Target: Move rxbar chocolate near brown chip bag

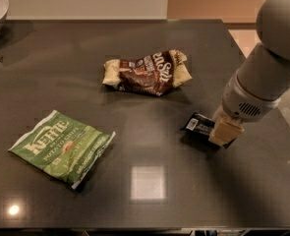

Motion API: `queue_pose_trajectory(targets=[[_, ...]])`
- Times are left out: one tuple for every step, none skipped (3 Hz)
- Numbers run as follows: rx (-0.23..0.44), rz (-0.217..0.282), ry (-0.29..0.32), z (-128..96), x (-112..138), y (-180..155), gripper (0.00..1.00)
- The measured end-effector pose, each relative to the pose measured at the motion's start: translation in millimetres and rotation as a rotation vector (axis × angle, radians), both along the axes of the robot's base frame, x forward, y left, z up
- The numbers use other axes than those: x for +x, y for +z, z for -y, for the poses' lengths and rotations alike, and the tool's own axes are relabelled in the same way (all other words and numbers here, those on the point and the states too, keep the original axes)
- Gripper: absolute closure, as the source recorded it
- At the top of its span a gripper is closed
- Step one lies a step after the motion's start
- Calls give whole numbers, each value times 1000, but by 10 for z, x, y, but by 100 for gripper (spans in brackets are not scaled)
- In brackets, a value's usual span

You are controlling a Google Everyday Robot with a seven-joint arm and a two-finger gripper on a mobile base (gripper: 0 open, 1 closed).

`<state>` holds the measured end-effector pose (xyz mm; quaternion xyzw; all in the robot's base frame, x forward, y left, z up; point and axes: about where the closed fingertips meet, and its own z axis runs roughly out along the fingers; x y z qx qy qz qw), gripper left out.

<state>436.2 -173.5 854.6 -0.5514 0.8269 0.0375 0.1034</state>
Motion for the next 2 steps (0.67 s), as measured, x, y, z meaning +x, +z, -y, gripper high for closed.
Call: queue_pose_trajectory(targets=[[14, 5, -12, 115, 329, 99, 100], [38, 11, -13, 160, 652, 109, 100]])
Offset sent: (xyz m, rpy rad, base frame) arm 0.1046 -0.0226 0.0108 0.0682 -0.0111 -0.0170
